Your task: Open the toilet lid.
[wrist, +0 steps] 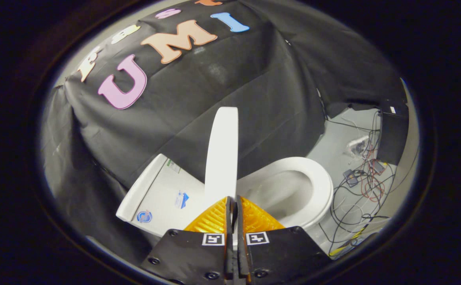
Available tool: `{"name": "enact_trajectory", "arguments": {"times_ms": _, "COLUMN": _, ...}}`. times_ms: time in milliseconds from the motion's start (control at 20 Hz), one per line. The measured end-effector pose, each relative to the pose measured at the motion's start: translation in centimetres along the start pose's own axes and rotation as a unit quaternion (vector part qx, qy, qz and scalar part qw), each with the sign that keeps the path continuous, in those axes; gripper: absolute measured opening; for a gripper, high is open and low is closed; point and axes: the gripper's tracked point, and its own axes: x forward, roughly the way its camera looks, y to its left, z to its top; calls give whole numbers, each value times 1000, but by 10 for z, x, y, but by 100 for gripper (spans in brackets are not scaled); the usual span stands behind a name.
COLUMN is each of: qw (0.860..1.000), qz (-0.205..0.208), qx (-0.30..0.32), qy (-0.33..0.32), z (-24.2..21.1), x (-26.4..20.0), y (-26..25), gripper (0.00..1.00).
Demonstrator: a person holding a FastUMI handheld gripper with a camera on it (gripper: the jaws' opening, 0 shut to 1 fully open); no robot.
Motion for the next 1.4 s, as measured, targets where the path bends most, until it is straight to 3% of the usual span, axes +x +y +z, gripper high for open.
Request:
{"name": "enact_trajectory", "arguments": {"times_ms": 200, "qw": 1000, "qz": 6, "qx": -21, "qy": -1, "z": 2, "x": -1, "y": 17, "gripper": 6}}
{"name": "enact_trajectory", "arguments": {"times_ms": 450, "qw": 997, "qz": -14, "qx": -76, "qy": 3, "z": 4, "x": -2, "y": 31, "gripper": 6}}
{"name": "enact_trajectory", "arguments": {"times_ms": 800, "qw": 997, "qz": -1, "qx": -76, "qy": -3, "z": 1, "x": -2, "y": 77, "gripper": 6}}
{"name": "enact_trajectory", "arguments": {"times_ms": 1150, "qw": 992, "qz": 41, "qx": -121, "qy": -7, "z": -11, "x": 6, "y": 141, "gripper": 13}}
{"name": "enact_trajectory", "arguments": {"times_ms": 1400, "qw": 988, "qz": 33, "qx": -150, "qy": -21, "z": -18, "x": 8, "y": 162, "gripper": 13}}
